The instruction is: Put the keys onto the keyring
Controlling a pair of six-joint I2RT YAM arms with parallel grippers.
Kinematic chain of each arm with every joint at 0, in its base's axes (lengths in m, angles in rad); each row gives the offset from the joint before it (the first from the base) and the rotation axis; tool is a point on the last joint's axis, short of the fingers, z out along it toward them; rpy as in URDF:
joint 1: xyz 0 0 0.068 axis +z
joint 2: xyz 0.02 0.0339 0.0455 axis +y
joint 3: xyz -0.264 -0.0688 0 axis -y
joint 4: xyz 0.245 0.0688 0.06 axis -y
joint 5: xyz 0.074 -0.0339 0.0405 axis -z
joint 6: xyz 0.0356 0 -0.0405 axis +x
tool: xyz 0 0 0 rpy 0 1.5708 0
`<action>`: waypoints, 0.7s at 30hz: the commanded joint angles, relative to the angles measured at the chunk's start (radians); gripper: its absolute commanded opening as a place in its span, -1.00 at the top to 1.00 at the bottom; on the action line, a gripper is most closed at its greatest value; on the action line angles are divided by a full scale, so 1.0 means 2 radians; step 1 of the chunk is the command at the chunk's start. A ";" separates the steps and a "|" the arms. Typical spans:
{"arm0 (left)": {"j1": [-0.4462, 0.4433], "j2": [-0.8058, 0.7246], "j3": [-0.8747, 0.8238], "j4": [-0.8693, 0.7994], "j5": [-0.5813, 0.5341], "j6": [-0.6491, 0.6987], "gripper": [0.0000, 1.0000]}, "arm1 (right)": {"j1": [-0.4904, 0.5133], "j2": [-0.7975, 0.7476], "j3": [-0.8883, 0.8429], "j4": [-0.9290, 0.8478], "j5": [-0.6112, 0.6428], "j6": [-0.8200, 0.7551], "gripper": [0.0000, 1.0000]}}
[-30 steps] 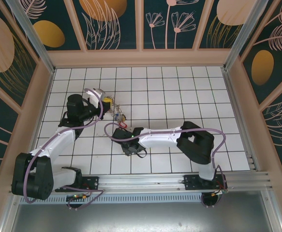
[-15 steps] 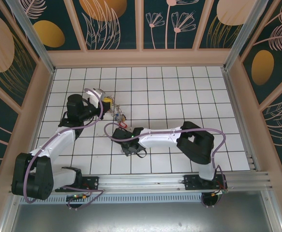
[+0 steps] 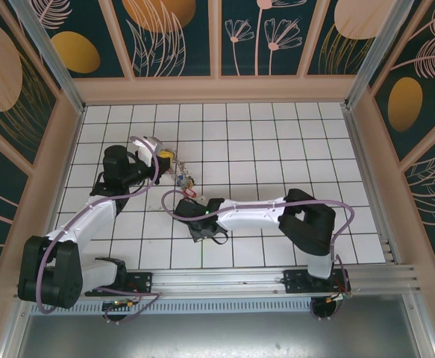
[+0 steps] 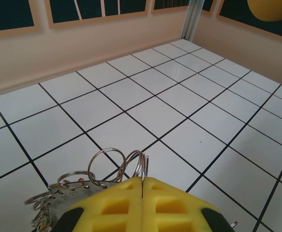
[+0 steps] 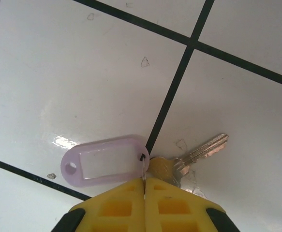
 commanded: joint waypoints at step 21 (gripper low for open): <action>-0.064 -0.012 -0.013 0.156 0.197 0.029 1.00 | -0.143 -0.400 -0.301 0.282 -0.113 -0.316 1.00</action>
